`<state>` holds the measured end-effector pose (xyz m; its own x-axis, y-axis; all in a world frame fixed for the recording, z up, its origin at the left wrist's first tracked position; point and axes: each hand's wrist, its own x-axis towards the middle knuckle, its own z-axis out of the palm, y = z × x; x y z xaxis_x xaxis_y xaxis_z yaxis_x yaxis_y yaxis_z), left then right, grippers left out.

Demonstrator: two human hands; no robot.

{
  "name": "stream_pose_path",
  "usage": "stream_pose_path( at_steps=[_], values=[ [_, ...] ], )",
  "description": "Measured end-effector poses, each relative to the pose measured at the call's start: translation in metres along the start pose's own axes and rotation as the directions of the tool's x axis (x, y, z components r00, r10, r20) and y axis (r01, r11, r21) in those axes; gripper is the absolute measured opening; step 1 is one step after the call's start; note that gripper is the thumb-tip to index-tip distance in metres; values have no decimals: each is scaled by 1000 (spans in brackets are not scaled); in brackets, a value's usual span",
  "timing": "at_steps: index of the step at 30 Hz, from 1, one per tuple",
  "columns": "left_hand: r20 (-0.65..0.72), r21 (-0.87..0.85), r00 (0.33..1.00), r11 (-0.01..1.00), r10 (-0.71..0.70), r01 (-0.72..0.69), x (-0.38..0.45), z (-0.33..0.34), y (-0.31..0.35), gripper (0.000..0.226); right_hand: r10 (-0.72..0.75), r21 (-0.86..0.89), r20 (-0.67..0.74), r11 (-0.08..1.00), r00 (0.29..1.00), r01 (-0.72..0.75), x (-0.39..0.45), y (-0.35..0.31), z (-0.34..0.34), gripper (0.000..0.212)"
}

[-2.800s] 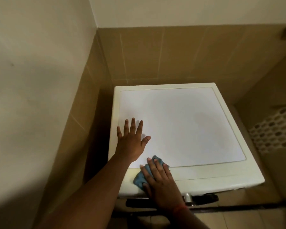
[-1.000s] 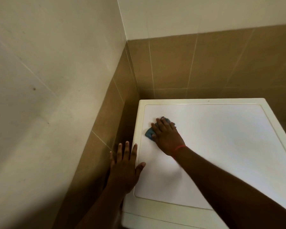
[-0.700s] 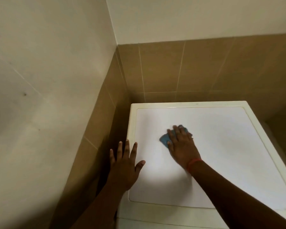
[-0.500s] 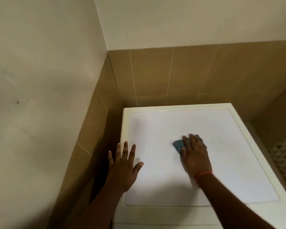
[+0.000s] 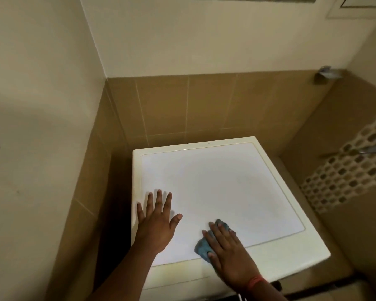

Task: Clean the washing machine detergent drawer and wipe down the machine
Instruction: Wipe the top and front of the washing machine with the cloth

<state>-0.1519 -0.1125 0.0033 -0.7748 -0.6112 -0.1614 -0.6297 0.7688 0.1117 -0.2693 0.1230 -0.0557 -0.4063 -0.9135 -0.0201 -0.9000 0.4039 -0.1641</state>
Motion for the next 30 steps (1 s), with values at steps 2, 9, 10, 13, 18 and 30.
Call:
stream_pose_path(
  at_steps=[2, 9, 10, 13, 18, 30],
  values=[
    [5, -1, 1000, 1000, 14, -14, -2, 1, 5, 79, 151, 12, -26, 989, 988, -151, -9, 16, -5, 54],
    [-27, -2, 1000, 1000, 9, -9, -16, -6, 11, 90, -17, -45, 47, 999, 999, 19, -39, 15, -9, 56],
    [-30, -3, 1000, 1000, 2, -2, -18, -8, 13, 89, 6, -52, 49, 999, 999, -4, -41, 27, -15, 56],
    [-16, -3, 999, 999, -39, 39, -25, -14, 14, 85, 283, 20, 4, 959, 959, -283, -45, 35, -13, 57],
    [-31, 11, 993, 994, -111, 111, -40, -18, 32, 89, -187, -116, 102, 973, 977, 198, -56, 60, -13, 60],
    [-50, -24, 961, 962, -272, 271, -90, -4, 125, 98, -97, -45, 87, 994, 992, 101, -89, 143, -30, 56]
  ],
)
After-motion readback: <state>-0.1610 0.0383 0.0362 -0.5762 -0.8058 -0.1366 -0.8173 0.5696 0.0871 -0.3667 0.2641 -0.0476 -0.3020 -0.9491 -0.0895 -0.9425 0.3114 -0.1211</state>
